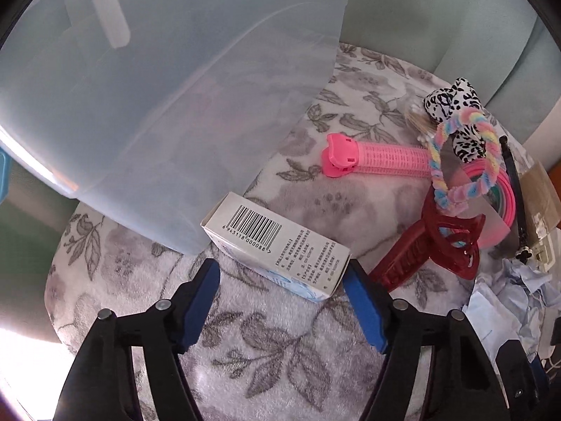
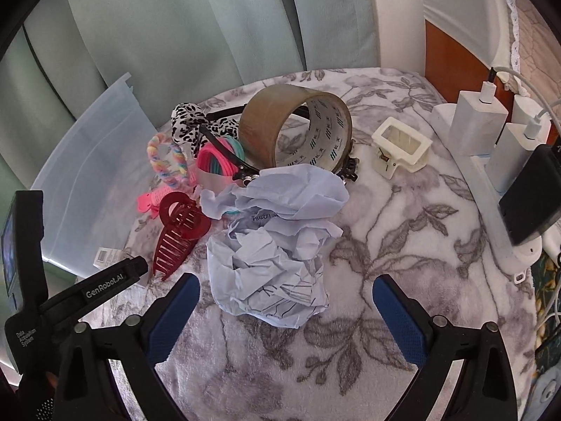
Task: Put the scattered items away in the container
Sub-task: 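Grasp the white medicine box with the left tool while the right tool grasps the crumpled paper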
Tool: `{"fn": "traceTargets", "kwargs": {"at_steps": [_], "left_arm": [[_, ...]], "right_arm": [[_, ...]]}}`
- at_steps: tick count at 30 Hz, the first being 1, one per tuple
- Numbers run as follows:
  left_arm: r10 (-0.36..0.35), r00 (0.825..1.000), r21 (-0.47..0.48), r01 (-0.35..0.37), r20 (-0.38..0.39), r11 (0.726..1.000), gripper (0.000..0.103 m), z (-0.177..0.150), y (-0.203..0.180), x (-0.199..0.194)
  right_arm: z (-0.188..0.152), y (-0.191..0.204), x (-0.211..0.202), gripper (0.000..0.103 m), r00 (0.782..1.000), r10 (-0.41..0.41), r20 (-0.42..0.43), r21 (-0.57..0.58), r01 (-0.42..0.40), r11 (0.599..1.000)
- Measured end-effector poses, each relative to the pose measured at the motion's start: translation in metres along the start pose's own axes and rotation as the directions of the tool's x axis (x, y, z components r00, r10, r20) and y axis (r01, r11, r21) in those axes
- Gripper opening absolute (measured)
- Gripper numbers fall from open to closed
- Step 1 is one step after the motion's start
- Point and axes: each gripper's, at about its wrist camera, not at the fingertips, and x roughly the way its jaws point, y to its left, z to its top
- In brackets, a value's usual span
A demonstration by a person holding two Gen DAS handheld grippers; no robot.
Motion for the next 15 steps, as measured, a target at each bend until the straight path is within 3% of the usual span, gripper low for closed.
{"fn": "traceTargets", "kwargs": {"at_steps": [5,11,15], "left_arm": [[0.027,1.000,-0.018,-0.027,0.002,0.999,0.059,0.002,0.001,0.007],[0.030,1.000,-0.024,-0.030,0.008,0.999,0.056,0.003,0.004,0.010],[0.003,1.000,-0.009,-0.003,0.010,1.000,0.048,0.000,0.006,0.005]], "right_arm": [[0.007,0.002,0.014,0.099,1.000,-0.001,-0.005,-0.008,0.001,1.000],[0.015,0.001,0.027,0.099,1.000,0.011,-0.006,0.007,-0.011,1.000],[0.016,0.004,0.028,0.086,0.999,0.036,-0.011,0.016,-0.036,0.999]]}}
